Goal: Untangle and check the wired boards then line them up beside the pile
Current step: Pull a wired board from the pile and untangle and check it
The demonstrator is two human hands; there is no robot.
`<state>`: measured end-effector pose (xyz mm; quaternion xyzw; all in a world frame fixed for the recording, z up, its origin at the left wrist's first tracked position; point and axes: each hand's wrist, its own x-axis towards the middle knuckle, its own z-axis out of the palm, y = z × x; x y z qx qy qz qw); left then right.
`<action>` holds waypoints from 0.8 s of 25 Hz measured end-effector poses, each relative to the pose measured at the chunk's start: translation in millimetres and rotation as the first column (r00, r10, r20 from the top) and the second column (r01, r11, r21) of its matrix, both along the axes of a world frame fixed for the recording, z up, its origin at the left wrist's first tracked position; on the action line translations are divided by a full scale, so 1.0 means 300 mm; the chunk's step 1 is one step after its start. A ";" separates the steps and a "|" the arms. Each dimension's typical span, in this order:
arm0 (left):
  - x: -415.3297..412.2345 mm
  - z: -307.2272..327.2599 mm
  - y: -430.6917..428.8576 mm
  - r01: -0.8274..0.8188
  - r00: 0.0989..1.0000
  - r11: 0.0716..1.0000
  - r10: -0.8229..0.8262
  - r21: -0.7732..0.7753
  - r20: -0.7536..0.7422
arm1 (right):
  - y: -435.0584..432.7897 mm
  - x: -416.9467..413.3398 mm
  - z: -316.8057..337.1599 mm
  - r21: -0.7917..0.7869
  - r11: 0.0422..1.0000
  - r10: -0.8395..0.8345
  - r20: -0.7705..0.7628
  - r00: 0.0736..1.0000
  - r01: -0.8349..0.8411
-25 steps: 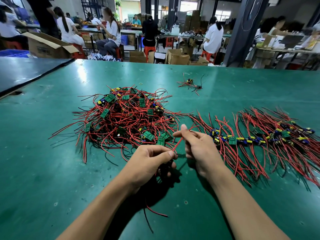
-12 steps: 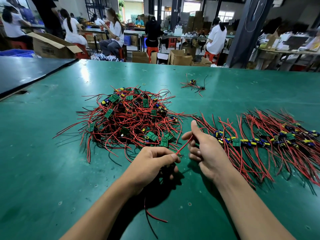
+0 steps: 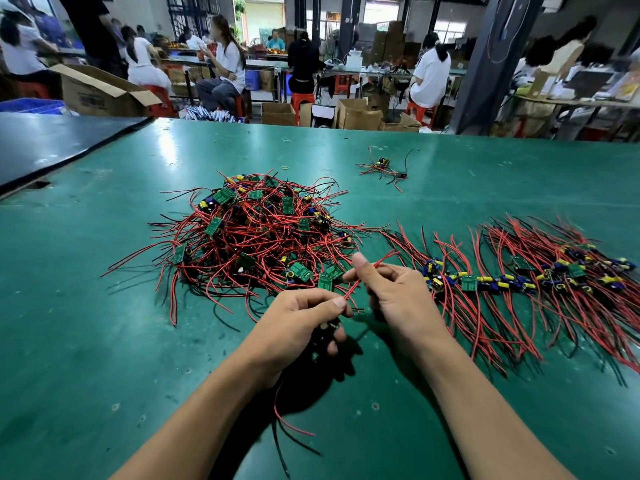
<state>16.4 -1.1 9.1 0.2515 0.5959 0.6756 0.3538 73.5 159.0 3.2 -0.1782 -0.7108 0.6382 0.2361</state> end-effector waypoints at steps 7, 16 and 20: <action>0.009 0.016 -0.005 0.084 0.996 0.996 -0.084 -0.022 -0.006 | 0.016 -0.003 0.040 -0.503 0.862 -0.055 0.020 0.998 0.057; 0.001 -0.010 -0.003 -0.050 0.999 0.999 0.049 -0.008 -0.003 | -0.001 0.007 0.061 -0.650 0.756 0.090 -0.016 0.996 -0.079; 0.006 -0.024 0.011 -0.153 0.987 0.988 0.153 0.004 -0.046 | -0.077 0.000 0.019 -0.246 0.964 0.135 0.112 0.984 -0.105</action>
